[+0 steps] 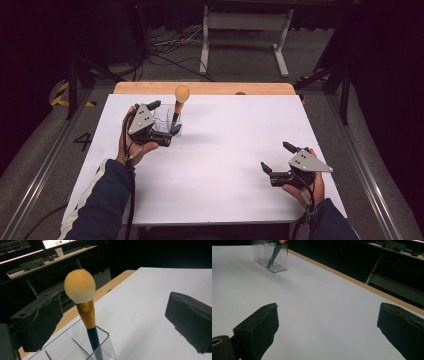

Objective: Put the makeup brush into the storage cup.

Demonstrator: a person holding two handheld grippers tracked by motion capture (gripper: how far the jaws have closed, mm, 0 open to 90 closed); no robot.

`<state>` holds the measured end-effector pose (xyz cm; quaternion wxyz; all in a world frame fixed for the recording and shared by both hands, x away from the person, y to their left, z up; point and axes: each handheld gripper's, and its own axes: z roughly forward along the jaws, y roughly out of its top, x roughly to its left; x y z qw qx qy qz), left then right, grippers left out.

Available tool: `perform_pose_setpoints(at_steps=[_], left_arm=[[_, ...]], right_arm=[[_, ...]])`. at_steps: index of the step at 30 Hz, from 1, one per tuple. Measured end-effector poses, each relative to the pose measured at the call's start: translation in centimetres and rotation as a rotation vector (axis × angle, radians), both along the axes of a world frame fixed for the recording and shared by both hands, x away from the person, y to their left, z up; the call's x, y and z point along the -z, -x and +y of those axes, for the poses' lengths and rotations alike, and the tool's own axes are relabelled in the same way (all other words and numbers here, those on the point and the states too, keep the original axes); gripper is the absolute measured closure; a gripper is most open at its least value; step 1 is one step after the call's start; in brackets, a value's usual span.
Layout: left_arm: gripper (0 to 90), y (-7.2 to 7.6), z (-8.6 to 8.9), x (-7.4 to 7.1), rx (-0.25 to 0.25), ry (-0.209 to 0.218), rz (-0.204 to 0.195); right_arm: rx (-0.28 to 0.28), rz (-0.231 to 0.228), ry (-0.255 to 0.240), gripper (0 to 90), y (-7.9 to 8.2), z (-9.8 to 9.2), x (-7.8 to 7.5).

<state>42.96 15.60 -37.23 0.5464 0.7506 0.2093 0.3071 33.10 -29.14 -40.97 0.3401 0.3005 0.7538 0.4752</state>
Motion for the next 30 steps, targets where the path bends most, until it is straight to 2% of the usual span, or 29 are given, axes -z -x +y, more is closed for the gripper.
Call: perform_pose_setpoints(at_steps=[15,20,30], left_arm=[[2.3,2.0,1.0,0.1,0.017,-0.006,-0.014],[2.4,2.6,1.5,0.3,0.018,-0.024,-0.019],[2.5,3.5,2.5,0.6,0.015,-0.029,-0.014]], right_arm=[[0.007,-0.005,0.0,2.4,0.0,-0.1,-0.1],[0.005,-0.009,0.002,2.3,0.1,0.0,-0.2],[0.009,-0.013,0.003,2.4,0.1,0.0,-0.2]])
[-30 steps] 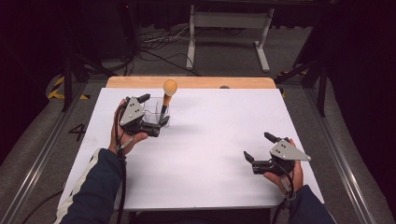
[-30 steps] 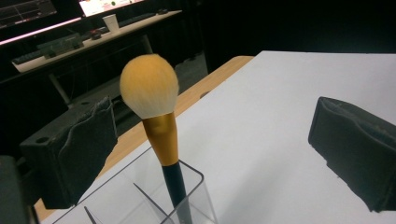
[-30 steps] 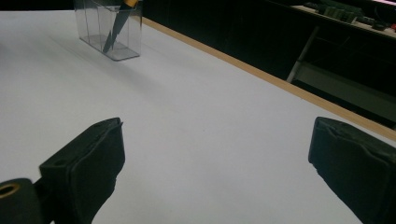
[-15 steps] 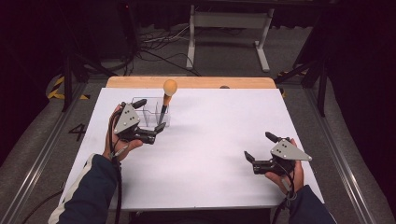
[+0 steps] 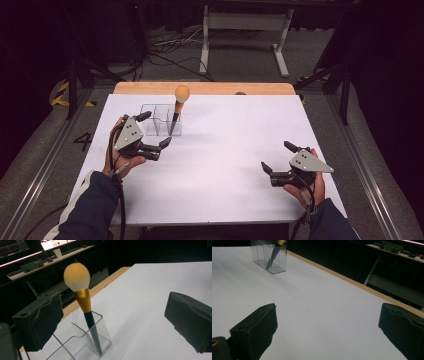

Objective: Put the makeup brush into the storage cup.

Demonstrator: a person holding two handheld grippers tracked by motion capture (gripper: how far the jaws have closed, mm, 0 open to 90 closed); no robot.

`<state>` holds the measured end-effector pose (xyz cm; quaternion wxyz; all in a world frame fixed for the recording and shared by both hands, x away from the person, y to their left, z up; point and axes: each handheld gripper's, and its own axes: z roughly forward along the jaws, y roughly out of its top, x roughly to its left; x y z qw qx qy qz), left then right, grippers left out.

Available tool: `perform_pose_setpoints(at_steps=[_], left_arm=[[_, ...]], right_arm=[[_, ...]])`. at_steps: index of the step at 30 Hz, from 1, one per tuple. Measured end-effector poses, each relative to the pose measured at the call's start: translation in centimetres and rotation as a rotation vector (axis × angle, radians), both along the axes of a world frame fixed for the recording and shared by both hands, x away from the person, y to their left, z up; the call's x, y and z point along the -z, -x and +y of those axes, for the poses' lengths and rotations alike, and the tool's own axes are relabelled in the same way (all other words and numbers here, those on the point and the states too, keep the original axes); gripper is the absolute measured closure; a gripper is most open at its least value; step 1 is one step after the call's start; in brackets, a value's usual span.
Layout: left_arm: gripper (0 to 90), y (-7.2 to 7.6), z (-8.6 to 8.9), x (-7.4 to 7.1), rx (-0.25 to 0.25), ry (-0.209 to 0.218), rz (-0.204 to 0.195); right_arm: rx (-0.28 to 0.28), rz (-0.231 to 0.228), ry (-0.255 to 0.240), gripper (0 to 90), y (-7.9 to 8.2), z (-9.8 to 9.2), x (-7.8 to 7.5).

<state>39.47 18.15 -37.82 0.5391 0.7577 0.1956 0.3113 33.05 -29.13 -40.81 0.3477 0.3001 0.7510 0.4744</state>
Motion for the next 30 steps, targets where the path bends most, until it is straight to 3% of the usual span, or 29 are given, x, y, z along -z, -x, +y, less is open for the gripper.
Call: perform_pose_setpoints(at_steps=[18,30], left_arm=[[1.7,1.6,1.5,0.9,-0.023,-0.01,0.005],[1.8,2.4,2.1,2.2,-0.025,-0.056,0.032]], right_arm=[[0.007,-0.006,-0.005,2.4,0.1,0.0,-0.1],[0.007,-0.008,-0.011,2.4,0.1,-0.1,-0.1]])
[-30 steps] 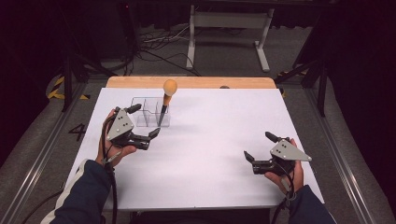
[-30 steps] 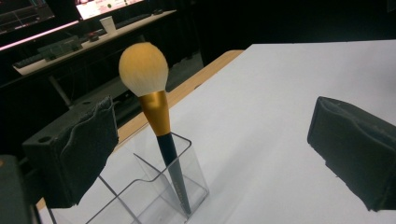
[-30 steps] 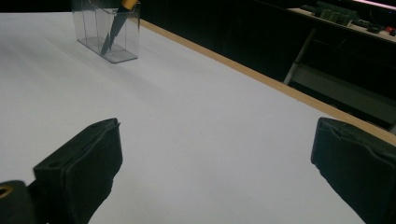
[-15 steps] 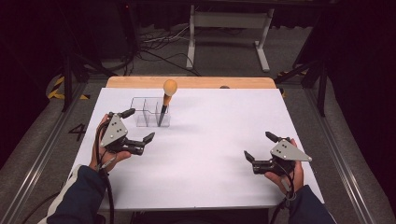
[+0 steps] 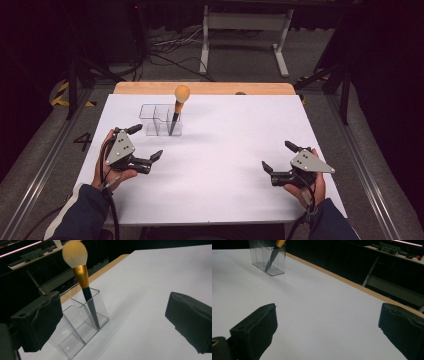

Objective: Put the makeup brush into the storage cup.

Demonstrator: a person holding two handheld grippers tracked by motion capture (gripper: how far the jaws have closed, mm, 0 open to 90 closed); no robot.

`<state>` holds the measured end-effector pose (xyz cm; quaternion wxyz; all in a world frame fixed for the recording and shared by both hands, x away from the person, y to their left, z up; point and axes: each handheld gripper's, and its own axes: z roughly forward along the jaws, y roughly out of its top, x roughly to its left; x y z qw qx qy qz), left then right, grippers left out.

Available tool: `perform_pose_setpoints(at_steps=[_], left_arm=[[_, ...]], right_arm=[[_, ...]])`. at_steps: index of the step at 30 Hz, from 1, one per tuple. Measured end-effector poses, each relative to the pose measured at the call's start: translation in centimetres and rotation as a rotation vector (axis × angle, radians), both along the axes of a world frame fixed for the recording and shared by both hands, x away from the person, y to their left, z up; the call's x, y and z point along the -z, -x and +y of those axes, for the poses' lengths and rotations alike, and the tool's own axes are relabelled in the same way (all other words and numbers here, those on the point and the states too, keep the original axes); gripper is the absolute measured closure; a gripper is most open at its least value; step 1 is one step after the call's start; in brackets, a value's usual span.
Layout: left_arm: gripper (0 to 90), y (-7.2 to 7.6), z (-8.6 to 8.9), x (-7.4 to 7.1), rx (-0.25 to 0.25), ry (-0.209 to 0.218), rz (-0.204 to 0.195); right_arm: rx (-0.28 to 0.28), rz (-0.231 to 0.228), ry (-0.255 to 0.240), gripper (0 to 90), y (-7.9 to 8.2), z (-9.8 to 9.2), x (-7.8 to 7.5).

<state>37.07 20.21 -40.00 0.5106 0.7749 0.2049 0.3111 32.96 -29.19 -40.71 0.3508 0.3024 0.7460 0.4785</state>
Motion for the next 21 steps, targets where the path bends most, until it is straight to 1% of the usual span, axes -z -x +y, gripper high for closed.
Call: perform_pose_setpoints(at_steps=[1,4,5,7,8,13,14,16,19,21], left_arm=[[1.8,0.1,0.0,0.1,-0.001,0.005,0.0],[1.9,0.3,0.2,0.4,0.0,-0.005,0.006],[1.9,0.3,0.2,0.5,0.001,0.0,0.006],[2.0,0.4,0.2,0.9,0.005,-0.002,0.022],[2.0,0.4,0.2,0.9,0.005,-0.002,0.022],[2.0,0.5,0.4,1.6,0.01,-0.019,0.043],[2.0,0.5,0.4,1.8,0.011,-0.023,0.04],[2.0,0.6,0.6,2.0,0.004,-0.023,0.044],[2.4,0.8,1.0,2.1,-0.012,-0.029,0.038],[2.5,0.8,1.2,2.3,-0.016,-0.023,0.043]], right_arm=[[-0.002,-0.002,0.001,2.5,0.1,0.1,0.0],[-0.001,-0.002,0.005,2.5,0.1,0.1,0.0],[-0.002,-0.003,0.004,2.5,0.1,0.1,0.0],[0.0,-0.002,0.005,2.5,0.1,0.0,0.0],[0.0,-0.002,0.005,2.5,0.1,0.0,0.0],[0.002,-0.001,0.011,2.6,0.1,0.0,0.1],[0.002,-0.001,0.013,2.7,0.2,0.0,0.1],[0.003,-0.002,0.014,2.6,0.2,0.0,0.1],[0.007,-0.002,0.017,2.7,0.3,0.0,0.1],[0.008,-0.003,0.017,2.7,0.3,-0.1,0.1]])
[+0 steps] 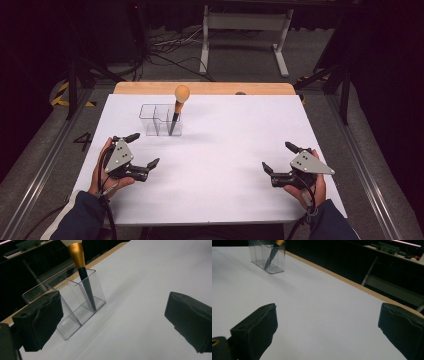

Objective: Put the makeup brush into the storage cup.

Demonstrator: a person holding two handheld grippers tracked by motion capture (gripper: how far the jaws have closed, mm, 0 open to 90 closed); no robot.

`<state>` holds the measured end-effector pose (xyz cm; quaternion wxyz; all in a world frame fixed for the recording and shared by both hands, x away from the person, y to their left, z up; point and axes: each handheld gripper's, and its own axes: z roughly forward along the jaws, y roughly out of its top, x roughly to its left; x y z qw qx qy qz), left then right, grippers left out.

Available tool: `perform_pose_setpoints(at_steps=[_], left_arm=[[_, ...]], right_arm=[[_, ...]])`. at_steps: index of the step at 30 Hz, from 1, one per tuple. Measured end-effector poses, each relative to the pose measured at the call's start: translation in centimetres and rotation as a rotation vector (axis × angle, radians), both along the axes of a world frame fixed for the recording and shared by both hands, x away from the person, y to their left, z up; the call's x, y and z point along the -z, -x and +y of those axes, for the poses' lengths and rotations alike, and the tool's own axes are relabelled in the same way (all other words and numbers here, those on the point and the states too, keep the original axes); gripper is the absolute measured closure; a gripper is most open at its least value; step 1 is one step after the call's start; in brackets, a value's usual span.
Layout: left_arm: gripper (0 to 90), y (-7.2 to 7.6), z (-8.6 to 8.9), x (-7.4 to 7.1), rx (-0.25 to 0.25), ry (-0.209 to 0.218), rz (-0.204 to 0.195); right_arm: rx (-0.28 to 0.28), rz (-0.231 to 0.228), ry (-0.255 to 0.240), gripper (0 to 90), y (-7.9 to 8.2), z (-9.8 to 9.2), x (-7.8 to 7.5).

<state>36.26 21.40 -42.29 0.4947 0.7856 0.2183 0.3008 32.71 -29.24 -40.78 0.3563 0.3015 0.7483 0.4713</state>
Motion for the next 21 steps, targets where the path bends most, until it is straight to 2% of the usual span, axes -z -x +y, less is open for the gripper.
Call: perform_pose_setpoints(at_steps=[7,10,21], left_arm=[[2.4,0.0,0.7,0.7,-0.002,0.018,0.033],[2.4,0.1,0.9,1.0,-0.003,0.004,0.045],[2.3,0.7,2.4,2.0,-0.036,0.044,0.09]], right_arm=[[0.01,0.004,0.005,2.8,-0.1,-0.1,0.1],[0.009,0.005,0.005,2.8,-0.1,-0.1,0.2],[0.0,0.013,0.009,2.6,-0.2,-0.1,0.4]])
